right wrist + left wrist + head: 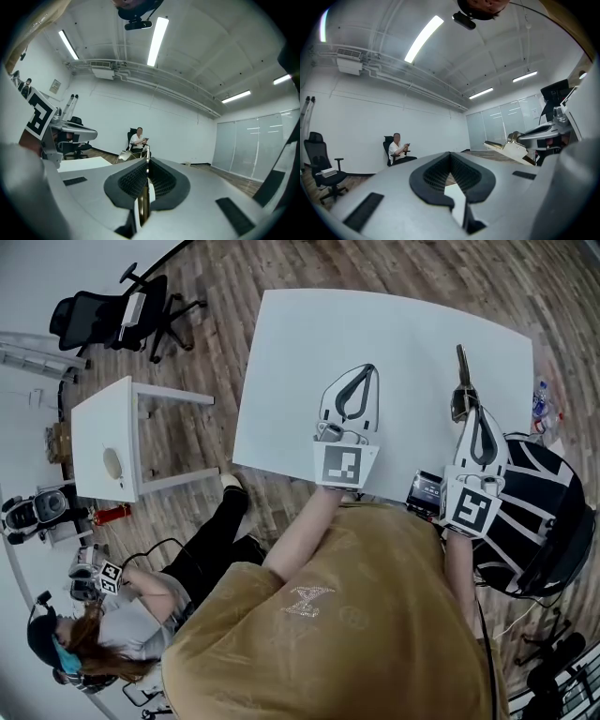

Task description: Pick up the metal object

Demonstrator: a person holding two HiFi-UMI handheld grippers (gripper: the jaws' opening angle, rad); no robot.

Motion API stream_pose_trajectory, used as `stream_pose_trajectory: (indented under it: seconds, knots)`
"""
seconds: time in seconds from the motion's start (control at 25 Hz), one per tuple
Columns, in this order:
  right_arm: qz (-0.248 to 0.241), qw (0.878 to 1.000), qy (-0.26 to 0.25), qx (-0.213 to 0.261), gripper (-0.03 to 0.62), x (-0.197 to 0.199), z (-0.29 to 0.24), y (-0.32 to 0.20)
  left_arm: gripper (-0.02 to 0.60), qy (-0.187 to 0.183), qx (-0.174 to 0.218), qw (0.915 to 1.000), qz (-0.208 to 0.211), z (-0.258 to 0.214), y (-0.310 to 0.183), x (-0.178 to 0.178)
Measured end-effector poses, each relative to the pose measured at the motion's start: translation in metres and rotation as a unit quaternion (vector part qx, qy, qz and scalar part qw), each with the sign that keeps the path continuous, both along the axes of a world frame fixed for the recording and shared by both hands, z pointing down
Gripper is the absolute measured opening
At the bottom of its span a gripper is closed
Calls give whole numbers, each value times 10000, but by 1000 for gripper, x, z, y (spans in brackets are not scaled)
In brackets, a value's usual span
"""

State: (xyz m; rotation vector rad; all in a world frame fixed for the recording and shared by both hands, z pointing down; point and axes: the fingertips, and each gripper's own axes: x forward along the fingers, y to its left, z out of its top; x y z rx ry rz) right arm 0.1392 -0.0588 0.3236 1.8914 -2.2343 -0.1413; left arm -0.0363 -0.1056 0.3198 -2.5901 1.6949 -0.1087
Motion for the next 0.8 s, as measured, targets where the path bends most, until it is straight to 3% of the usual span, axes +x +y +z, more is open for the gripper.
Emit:
stream_pose_trajectory:
  seconds: [0.8]
  knots:
    - [-49,9999,-105,-25,11,-4,1,-3,6,-26,-63,10000,42,5,-2,1]
